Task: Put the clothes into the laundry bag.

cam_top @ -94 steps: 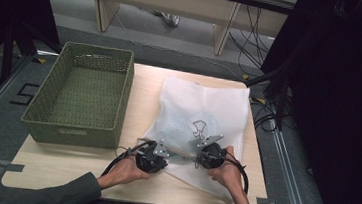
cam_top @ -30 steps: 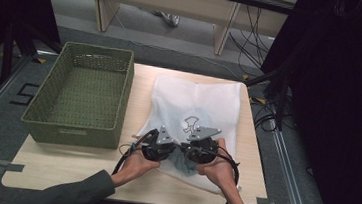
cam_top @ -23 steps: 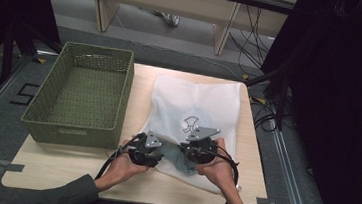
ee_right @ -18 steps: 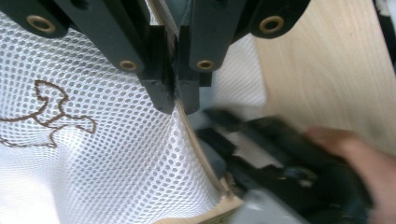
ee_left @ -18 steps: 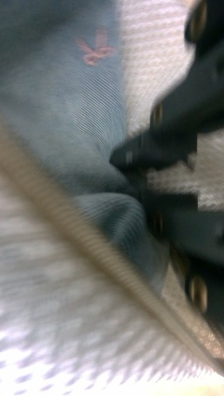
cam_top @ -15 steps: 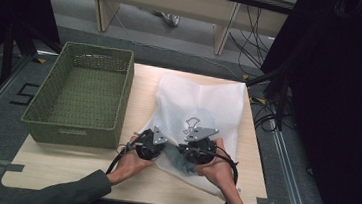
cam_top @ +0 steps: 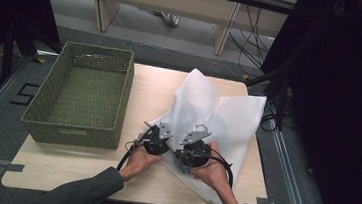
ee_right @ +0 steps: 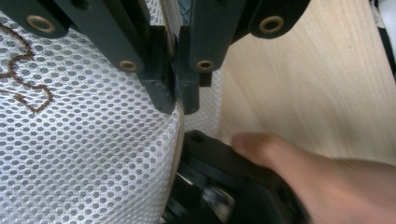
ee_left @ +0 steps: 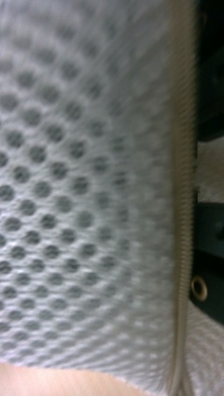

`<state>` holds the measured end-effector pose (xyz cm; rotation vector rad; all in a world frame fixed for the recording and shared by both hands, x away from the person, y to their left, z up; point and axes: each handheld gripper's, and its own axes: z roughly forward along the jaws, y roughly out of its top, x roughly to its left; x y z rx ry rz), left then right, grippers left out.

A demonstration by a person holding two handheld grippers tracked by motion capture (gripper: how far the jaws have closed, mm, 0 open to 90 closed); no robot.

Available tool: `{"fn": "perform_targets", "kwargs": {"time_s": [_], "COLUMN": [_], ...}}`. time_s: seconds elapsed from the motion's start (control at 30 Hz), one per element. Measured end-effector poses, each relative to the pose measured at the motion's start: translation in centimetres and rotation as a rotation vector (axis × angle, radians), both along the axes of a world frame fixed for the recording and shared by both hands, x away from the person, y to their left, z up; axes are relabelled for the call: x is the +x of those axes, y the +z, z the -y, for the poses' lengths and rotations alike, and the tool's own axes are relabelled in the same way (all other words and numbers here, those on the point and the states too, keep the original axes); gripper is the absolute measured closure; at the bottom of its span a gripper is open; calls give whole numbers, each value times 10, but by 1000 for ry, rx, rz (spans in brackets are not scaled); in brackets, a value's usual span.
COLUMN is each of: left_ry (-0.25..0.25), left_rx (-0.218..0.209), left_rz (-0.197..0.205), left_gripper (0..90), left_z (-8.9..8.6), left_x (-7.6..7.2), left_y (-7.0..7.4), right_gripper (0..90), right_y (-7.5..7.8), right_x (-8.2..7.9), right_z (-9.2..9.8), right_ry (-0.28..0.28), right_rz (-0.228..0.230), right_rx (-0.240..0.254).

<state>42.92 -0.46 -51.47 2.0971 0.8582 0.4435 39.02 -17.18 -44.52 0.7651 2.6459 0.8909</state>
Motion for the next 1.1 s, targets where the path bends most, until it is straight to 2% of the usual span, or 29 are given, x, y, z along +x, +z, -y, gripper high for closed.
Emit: {"fn": "perform_targets", "kwargs": {"time_s": [0.03, 0.1, 0.13, 0.17, 0.2, 0.23, 0.27, 0.37, 0.47, 0.53, 0.57, 0.63, 0.7, 0.8, 0.83, 0.87, 0.9, 0.93, 0.97, 1.0, 1.03, 1.07, 1.1], "left_ry": [-12, -21, -28, -31, -50, -55, -69, -110, -126, -122, -113, -113, -124, -95, -81, -98, -98, -68, -63, -69, -57, -32, -51], "left_rx": [5, 2, -5, -7, -7, 4, 3, -15, 44, 45, 21, 2, -4, -35, -57, -41, -46, -91, -76, -67, -70, -100, -58], "left_rz": [-5, -21, -29, -29, -35, -23, -31, -68, -49, -54, -69, -73, -53, -92, -107, -109, -91, -79, -74, -78, -63, -57, -46], "left_gripper": [749, 687, 670, 656, 650, 647, 645, 642, 623, 607, 609, 647, 707, 850, 880, 883, 884, 886, 887, 887, 887, 888, 888], "left_z": [-4, -13, -17, -19, -23, -26, -28, -27, -23, -21, -20, -18, -15, -3, 1, 2, 3, 7, 8, 9, 12, 17, 17], "left_x": [-2, -10, -13, -16, -19, -23, -26, -33, -33, -30, -29, -23, -17, -10, -10, -9, -8, -7, -5, -4, -3, -1, 2], "left_y": [1, 4, 6, 7, 9, 10, 10, 8, 9, 9, 8, 10, 12, 5, 1, -2, -3, -5, -4, -3, -2, -2, -1], "right_gripper": [872, 869, 868, 866, 866, 865, 864, 862, 859, 859, 859, 859, 861, 866, 867, 867, 868, 868, 867, 868, 868, 868, 869], "right_y": [1, -4, -4, -8, -8, -10, -12, -13, -16, -16, -16, -16, -15, -12, -10, -10, -8, -7, -8, -8, -6, -5, -4], "right_x": [0, 1, 2, 3, 5, 5, 5, 7, 8, 8, 8, 7, 9, 7, 7, 6, 6, 5, 5, 4, 4, 3, 3], "right_z": [1, 1, 2, 2, 2, 1, 0, -1, -1, 0, 0, 0, 1, 1, 2, 2, 4, 5, 4, 4, 6, 5, 7], "right_ry": [-6, -16, 0, -23, -9, -11, -19, -8, -21, -15, -19, -35, -10, -20, 0, -22, -15, -19, -15, -10, 6, 4, -10], "right_rz": [-22, -15, -33, -38, -39, -43, -38, -37, -32, -39, -38, -45, -36, -37, -30, -40, -47, -56, -35, -45, -57, -56, -57], "right_rx": [-5, -5, -17, -10, -22, -25, -30, -49, -68, -71, -68, -61, -64, -48, -45, -28, -31, -26, -21, -12, -10, -5, -1]}}
